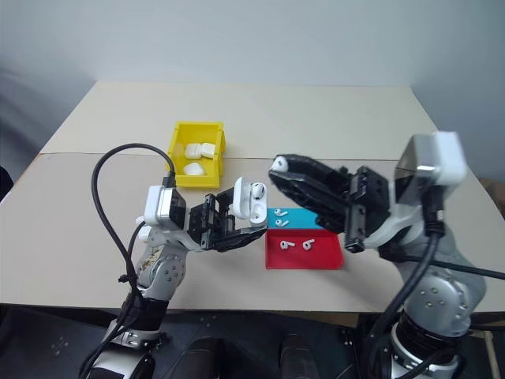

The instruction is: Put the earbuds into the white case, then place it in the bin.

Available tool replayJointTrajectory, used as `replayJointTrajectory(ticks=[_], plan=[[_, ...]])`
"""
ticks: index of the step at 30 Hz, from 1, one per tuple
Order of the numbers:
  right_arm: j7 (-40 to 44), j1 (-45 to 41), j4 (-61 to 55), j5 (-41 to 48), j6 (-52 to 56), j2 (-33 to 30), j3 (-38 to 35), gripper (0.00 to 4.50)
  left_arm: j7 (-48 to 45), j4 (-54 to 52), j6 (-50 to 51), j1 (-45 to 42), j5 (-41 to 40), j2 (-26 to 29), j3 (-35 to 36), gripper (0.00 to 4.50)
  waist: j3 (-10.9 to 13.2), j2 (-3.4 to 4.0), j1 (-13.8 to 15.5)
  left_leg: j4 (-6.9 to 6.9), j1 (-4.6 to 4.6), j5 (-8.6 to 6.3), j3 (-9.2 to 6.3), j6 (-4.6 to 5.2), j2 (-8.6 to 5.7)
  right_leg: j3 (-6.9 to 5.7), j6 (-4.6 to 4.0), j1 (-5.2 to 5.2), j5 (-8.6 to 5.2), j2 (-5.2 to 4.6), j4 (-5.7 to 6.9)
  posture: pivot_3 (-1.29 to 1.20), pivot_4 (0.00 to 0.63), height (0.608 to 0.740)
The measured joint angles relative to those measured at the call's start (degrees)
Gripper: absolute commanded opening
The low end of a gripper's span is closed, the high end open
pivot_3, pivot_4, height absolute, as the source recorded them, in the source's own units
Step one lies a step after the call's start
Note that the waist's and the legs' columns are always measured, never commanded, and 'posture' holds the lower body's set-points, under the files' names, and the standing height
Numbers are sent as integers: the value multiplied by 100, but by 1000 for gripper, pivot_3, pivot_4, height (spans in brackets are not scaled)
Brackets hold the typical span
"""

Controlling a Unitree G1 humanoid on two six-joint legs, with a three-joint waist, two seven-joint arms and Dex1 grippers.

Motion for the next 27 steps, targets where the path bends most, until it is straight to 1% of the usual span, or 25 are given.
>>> replayJointTrajectory(ticks=[3,9,18,22,27], plan=[[-1,0,51,7,-29,-292,268,658,9,-8,4,41,8,8,4,2773,0,0,3,0,1,0,-1,0,1,0,0,0,0,1,-2,0,150,740],[16,80,163,-32,-114,-563,611,658,23,-14,1,105,78,35,18,2773,0,0,19,0,-1,0,-1,0,0,0,0,0,0,0,-4,0,150,740],[56,311,176,-105,-285,-922,812,658,67,-46,-54,213,134,26,20,2773,0,-1,24,0,-1,0,-1,0,0,-1,0,1,-1,1,-5,0,150,740],[84,406,177,-261,-439,-999,989,658,70,-23,-121,212,196,17,40,2773,0,-1,20,0,-2,0,-1,0,0,-1,1,0,-1,1,-6,0,150,740],[119,445,178,-332,-543,-1101,1021,658,69,12,-135,211,227,-5,52,2773,0,-1,30,0,-2,0,-1,0,0,-1,1,0,-1,1,-6,0,150,740]])
